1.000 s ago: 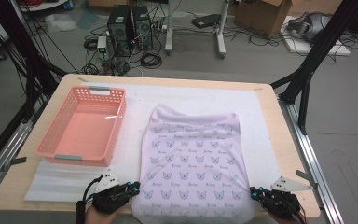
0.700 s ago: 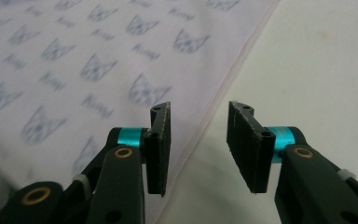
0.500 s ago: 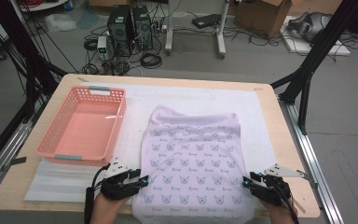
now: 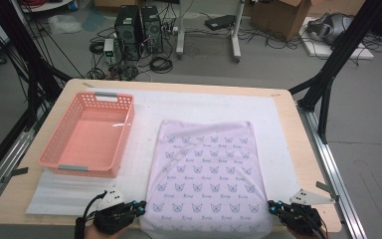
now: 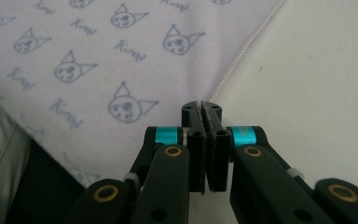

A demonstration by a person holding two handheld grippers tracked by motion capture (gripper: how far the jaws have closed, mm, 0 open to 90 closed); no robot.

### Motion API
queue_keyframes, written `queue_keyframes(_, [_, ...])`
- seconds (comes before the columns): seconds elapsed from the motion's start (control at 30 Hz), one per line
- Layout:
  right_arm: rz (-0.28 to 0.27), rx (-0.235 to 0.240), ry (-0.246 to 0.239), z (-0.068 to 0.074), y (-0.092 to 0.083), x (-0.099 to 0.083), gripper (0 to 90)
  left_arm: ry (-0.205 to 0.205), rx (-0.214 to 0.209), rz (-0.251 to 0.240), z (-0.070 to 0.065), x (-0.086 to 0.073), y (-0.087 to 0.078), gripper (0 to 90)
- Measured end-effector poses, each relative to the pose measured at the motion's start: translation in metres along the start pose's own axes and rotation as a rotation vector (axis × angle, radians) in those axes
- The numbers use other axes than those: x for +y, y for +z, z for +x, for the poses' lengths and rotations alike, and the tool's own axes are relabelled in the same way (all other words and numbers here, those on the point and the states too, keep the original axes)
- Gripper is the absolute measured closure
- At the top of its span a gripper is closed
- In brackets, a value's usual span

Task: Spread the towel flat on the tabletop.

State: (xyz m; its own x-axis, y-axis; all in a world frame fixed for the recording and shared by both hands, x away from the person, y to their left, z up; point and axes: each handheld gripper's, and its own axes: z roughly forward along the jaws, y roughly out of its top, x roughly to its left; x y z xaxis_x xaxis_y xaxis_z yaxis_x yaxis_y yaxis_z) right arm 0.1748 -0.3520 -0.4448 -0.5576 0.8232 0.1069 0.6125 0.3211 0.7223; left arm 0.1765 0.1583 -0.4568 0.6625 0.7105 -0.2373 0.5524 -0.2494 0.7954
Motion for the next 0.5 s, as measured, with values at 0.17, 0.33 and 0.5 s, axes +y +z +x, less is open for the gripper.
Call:
queue_keyframes(0.17, [-0.072,-0.035,0.064,-0.002,0.005,0.01,61.7,-0.004,0.036,-0.078,0.005,0.016,0.013,51.6])
queue_keyframes(0.33, [-0.044,-0.081,0.039,-0.005,0.027,0.026,61.4,-0.023,0.064,-0.102,0.017,0.032,0.026,52.2])
queue_keyframes(0.5, [-0.018,-0.076,0.027,-0.007,0.031,0.028,88.1,-0.046,0.065,-0.082,0.023,0.032,0.034,53.5])
